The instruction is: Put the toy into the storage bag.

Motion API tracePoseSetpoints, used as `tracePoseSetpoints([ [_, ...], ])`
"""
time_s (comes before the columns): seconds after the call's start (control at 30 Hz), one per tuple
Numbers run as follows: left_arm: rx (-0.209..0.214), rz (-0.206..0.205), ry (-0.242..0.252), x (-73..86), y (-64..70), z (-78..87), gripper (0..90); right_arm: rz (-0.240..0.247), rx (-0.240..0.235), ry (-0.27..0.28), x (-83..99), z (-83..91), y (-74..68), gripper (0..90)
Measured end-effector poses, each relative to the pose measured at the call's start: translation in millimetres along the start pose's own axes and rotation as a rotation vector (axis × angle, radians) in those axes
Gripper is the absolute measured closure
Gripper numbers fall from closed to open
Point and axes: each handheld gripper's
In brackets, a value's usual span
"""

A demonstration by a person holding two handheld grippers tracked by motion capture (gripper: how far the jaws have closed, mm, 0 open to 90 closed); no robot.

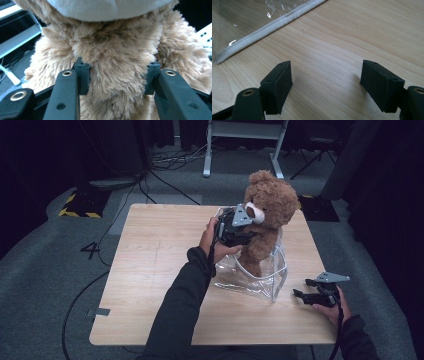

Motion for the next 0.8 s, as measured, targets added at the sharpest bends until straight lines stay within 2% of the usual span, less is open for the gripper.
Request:
tracePoseSetpoints([
  [0.1,0.0,-0.012,-0.045,0.6,0.4,-2.8,52.3,0.0,0.0,0.0,0.0,0.1,0.0,25.2],
  [0.17,0.004,-0.014,-0.054,0.9,0.1,-3.2,52.0,0.0,0.0,0.0,0.0,0.0,0.0,25.2],
  [0.2,0.006,-0.028,-0.093,1.0,-1.4,-4.7,51.3,-0.001,0.0,0.0,0.0,0.0,0.0,25.2],
  [0.3,-0.004,-0.03,-0.118,1.5,-1.3,-6.0,50.3,-0.001,0.0,0.0,0.0,0.0,0.0,25.2],
  [0.5,0.009,-0.029,-0.154,3.3,-2.2,-8.3,50.7,-0.001,0.001,0.0,0.0,0.1,-0.2,25.2],
  [0.57,0.012,-0.029,-0.146,3.4,-2.6,-6.7,64.1,-0.002,0.002,0.0,0.1,0.1,-0.3,25.2],
  [0.6,0.021,-0.018,-0.118,3.3,-4.0,-4.2,74.2,-0.002,0.002,0.0,0.1,0.1,-0.3,25.3],
  [0.63,0.022,0.016,-0.113,2.8,-7.7,-1.6,73.4,-0.002,0.002,0.0,0.1,0.1,-0.3,25.2],
  [0.67,0.022,0.016,-0.113,2.8,-7.7,-1.6,72.4,-0.002,0.002,0.0,0.1,0.1,-0.3,25.3],
  [0.7,0.028,0.019,-0.142,4.3,-9.3,-3.4,72.4,-0.002,0.002,0.0,0.1,0.1,-0.3,25.3],
  [0.73,0.001,-0.001,-0.184,7.5,-10.2,-5.9,70.8,-0.002,0.002,0.001,0.1,0.1,-0.3,25.3],
  [0.8,-0.01,0.0,-0.195,10.6,-10.9,-7.5,70.4,-0.002,0.002,0.001,0.1,0.0,-0.3,25.3],
])
Point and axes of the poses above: each handheld gripper's, and its own axes: z roughly backward along the jaws, x roughly out of its underside, y roughly to its right, and after that the axes turned 11 degrees about z, right-handed
